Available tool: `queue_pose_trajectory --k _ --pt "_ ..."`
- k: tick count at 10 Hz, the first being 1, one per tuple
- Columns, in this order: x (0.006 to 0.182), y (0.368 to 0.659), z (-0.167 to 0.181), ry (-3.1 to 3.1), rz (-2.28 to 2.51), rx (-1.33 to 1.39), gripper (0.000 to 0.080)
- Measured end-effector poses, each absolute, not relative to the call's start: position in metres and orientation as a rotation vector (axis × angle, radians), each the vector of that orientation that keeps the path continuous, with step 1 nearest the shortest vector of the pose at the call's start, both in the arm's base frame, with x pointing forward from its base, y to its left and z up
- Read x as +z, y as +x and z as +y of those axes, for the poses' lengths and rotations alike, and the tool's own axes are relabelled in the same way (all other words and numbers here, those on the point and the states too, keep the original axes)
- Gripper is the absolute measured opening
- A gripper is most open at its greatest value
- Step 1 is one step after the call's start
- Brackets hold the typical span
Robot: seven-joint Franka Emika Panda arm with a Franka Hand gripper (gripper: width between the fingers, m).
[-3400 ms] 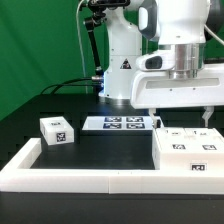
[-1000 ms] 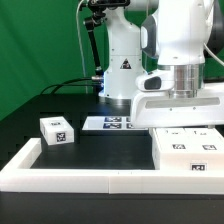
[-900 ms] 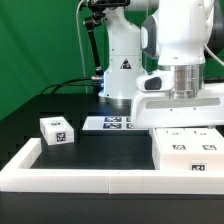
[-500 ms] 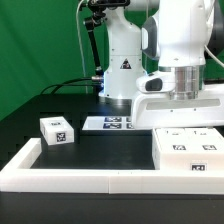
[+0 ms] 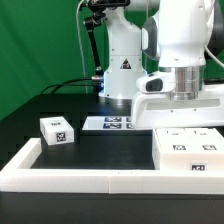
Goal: Assemble cabinet
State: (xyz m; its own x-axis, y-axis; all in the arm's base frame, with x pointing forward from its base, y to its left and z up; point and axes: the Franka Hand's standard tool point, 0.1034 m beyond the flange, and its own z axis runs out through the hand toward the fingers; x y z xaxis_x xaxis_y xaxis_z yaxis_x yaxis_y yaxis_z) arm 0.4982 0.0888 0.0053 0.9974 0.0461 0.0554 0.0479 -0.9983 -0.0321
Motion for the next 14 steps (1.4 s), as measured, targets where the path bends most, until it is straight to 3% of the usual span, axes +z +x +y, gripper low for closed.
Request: queue_pose_trajectory --k 1,2,5,14 --pt "0.005 0.498 0.089 -3.106 -0.075 -0.085 0.0065" --pt "0.005 0.498 0.089 -3.106 -0.075 -0.084 0.0021" --pt "0.005 0.498 0.089 -3.106 -0.083 -0.082 0.0002" --pt "0.097 0.523 0.085 -3.115 -0.164 0.03 0.0002"
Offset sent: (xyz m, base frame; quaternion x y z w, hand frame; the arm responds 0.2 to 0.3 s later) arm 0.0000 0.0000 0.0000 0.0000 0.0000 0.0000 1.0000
